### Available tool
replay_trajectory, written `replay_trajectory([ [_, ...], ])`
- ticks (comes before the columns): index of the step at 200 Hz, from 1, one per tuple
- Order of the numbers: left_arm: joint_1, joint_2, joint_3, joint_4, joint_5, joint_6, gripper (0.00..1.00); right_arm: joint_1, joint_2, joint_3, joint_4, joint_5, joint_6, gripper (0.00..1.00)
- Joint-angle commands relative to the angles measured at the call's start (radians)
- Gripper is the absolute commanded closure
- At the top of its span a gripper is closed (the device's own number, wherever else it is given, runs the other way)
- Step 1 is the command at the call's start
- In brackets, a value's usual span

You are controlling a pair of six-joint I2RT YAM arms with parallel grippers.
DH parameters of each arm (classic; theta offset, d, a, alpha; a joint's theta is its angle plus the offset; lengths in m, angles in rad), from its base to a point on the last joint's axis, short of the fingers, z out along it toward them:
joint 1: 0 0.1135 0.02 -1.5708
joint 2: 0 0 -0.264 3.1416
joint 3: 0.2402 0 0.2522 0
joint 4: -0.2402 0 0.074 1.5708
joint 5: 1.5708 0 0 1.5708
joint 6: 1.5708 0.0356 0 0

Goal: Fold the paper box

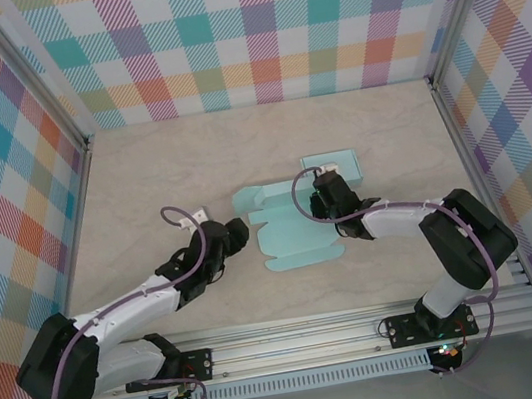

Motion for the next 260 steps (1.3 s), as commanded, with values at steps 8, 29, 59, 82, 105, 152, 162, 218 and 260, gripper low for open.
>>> replay_trajectory([
  [8, 0.007, 0.025, -0.021, 0.098, 0.12, -0.043, 0.3, 0.011, -0.007, 0.018, 0.016, 0.004, 0.027, 1.0],
  [29, 0.007, 0.089, -0.002, 0.134, 0.136, -0.035, 0.35, 0.013, -0.016, 0.012, 0.018, 0.001, 0.03, 1.0],
  [59, 0.009, 0.198, 0.017, 0.227, 0.154, -0.043, 0.38, 0.017, -0.033, 0.006, 0.008, 0.0, 0.03, 1.0],
  [82, 0.016, 0.265, 0.031, 0.292, 0.139, -0.039, 0.39, 0.02, -0.043, 0.001, 0.008, -0.001, 0.033, 1.0],
  [105, 0.027, 0.334, 0.066, 0.339, 0.148, -0.023, 0.42, 0.026, -0.048, 0.001, 0.007, -0.008, 0.039, 1.0],
  [152, 0.046, 0.433, 0.109, 0.417, 0.171, -0.006, 0.53, 0.035, -0.045, 0.001, 0.006, -0.008, 0.044, 1.0],
  [162, 0.047, 0.439, 0.115, 0.421, 0.168, -0.005, 0.56, 0.037, -0.042, 0.002, 0.007, -0.008, 0.044, 1.0],
  [218, 0.047, 0.387, 0.111, 0.402, 0.134, 0.052, 0.7, 0.042, -0.018, 0.008, 0.011, -0.008, 0.047, 1.0],
  [260, 0.043, 0.365, 0.119, 0.404, 0.148, 0.075, 0.77, 0.05, 0.001, 0.019, 0.013, -0.011, 0.049, 1.0],
])
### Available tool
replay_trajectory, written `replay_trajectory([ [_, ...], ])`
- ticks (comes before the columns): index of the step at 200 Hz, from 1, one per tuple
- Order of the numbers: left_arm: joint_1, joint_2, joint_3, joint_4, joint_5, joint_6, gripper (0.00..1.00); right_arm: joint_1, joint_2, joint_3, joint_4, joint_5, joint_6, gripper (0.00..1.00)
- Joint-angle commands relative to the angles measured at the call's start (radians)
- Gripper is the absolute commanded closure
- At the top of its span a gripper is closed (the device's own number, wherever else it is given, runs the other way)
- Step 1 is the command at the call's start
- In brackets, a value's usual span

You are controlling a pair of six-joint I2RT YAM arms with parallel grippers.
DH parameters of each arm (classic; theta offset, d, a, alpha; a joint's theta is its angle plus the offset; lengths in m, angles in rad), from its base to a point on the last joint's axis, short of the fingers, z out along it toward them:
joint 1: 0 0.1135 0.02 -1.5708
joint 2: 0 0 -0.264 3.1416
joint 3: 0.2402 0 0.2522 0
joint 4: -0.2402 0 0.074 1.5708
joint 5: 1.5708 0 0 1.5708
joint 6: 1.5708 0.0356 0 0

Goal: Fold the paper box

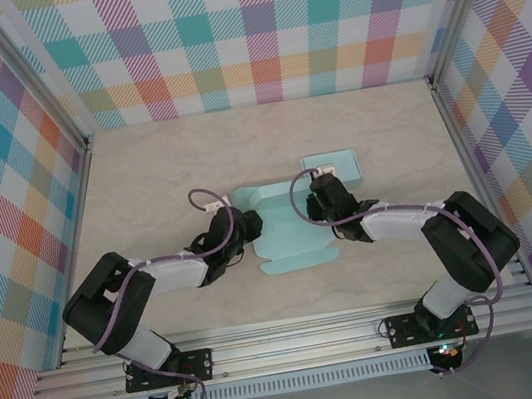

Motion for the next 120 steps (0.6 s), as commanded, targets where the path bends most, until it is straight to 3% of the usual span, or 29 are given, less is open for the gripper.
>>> replay_trajectory([
  [1, 0.003, -0.027, 0.021, 0.021, -0.001, 0.033, 0.77, 0.013, 0.017, 0.02, 0.013, -0.01, 0.019, 1.0],
  [120, -0.024, 0.105, 0.097, 0.059, 0.024, -0.009, 0.87, 0.05, 0.04, 0.035, 0.009, -0.006, 0.028, 1.0],
])
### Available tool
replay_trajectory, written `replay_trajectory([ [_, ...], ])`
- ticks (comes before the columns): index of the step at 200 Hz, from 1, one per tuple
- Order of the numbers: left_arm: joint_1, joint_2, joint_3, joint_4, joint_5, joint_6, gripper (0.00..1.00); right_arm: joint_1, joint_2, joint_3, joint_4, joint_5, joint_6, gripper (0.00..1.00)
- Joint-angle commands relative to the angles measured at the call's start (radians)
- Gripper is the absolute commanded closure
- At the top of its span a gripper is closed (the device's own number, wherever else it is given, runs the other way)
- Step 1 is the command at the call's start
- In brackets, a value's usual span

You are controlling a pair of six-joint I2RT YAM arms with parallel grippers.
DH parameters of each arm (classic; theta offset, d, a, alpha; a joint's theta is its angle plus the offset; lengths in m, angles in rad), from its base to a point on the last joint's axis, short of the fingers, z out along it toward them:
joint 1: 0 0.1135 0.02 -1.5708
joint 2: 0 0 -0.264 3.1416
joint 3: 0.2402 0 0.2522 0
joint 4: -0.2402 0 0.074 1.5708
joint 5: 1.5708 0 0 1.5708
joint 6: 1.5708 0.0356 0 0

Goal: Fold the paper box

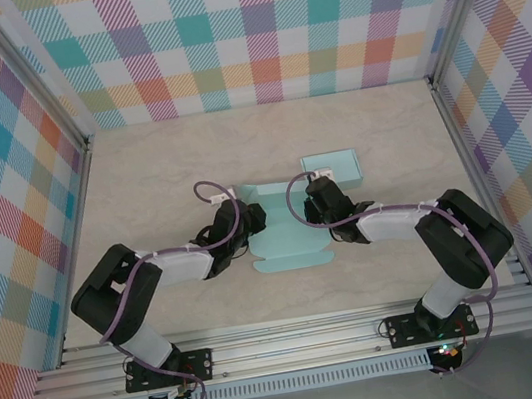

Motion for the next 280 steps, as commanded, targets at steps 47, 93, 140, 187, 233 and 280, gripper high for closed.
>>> replay_trajectory([
  [47, -0.013, 0.1, 0.008, 0.144, 0.097, -0.058, 0.91, 0.036, 0.031, 0.037, 0.014, -0.028, 0.013, 1.0],
  [93, -0.015, 0.061, -0.013, 0.202, 0.146, -0.06, 0.83, 0.036, 0.035, 0.037, -0.001, -0.006, 0.021, 1.0],
  [140, -0.027, 0.001, -0.01, 0.169, 0.167, -0.063, 0.75, 0.038, 0.04, 0.032, 0.006, 0.0, 0.038, 1.0],
  [187, -0.046, -0.126, -0.063, 0.078, 0.163, -0.051, 0.41, 0.038, 0.041, 0.042, -0.016, 0.029, 0.043, 1.0],
  [233, -0.059, -0.36, -0.123, -0.187, 0.138, 0.007, 0.05, 0.039, 0.049, 0.048, -0.011, 0.028, 0.049, 1.0],
  [280, -0.059, -0.713, -0.179, -0.49, 0.052, 0.054, 0.01, 0.039, 0.042, 0.047, -0.014, 0.035, 0.043, 1.0],
])
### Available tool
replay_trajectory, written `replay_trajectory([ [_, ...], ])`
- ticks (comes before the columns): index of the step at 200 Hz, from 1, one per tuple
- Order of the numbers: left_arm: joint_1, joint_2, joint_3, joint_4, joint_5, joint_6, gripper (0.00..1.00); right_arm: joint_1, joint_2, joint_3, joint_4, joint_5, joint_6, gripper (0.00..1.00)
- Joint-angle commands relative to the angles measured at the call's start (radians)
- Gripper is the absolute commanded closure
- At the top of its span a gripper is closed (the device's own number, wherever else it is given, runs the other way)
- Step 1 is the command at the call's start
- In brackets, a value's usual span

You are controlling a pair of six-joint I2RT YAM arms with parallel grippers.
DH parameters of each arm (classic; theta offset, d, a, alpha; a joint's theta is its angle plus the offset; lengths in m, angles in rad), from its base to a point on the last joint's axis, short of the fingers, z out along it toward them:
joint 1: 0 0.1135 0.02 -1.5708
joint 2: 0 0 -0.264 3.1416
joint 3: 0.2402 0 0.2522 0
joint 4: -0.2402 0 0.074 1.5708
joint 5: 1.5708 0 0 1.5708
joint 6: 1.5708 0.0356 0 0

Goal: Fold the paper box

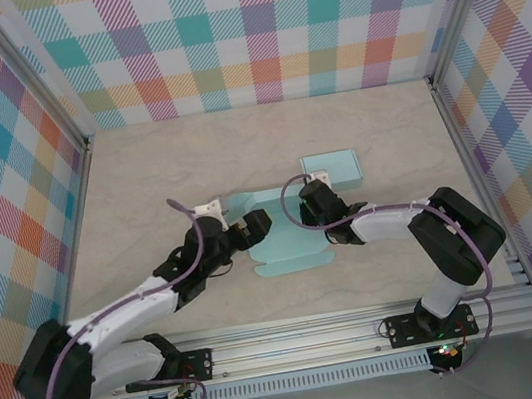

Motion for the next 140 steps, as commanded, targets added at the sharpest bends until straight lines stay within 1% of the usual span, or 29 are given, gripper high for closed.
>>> replay_trajectory([
  [1, -0.006, -0.156, -0.029, -0.215, -0.063, 0.049, 0.01, 0.005, 0.005, 0.022, 0.0, 0.0, -0.002, 1.0],
  [19, -0.005, -0.289, -0.028, -0.319, -0.132, 0.068, 0.02, 0.005, 0.008, 0.024, 0.004, -0.006, -0.001, 1.0],
  [35, 0.004, -0.39, -0.013, -0.427, -0.236, 0.104, 0.05, 0.006, 0.009, 0.024, 0.008, -0.014, -0.002, 1.0],
  [49, 0.03, -0.435, 0.005, -0.489, -0.31, 0.139, 0.08, 0.006, 0.008, 0.025, 0.01, -0.023, -0.005, 1.0],
  [53, 0.041, -0.44, 0.011, -0.533, -0.32, 0.151, 0.09, 0.007, 0.007, 0.025, 0.011, -0.025, -0.007, 1.0],
  [64, 0.076, -0.439, 0.025, -0.553, -0.329, 0.181, 0.12, 0.007, 0.005, 0.025, 0.01, -0.029, -0.01, 1.0],
  [72, 0.104, -0.421, 0.037, -0.552, -0.32, 0.201, 0.15, 0.006, 0.002, 0.025, 0.009, -0.029, -0.013, 1.0],
  [85, 0.147, -0.368, 0.065, -0.531, -0.303, 0.242, 0.16, 0.006, 0.0, 0.024, 0.004, -0.029, -0.016, 1.0],
  [101, 0.19, -0.263, 0.111, -0.51, -0.318, 0.289, 0.18, 0.007, -0.003, 0.019, 0.01, -0.031, -0.02, 1.0],
  [113, 0.224, -0.173, 0.145, -0.507, -0.333, 0.315, 0.22, 0.007, -0.004, 0.019, 0.012, -0.035, -0.024, 1.0],
  [128, 0.258, -0.072, 0.164, -0.423, -0.351, 0.346, 0.26, 0.007, -0.005, 0.019, 0.011, -0.04, -0.028, 1.0],
  [140, 0.291, 0.0, 0.169, -0.365, -0.335, 0.362, 0.28, 0.007, -0.006, 0.019, 0.009, -0.043, -0.028, 1.0],
])
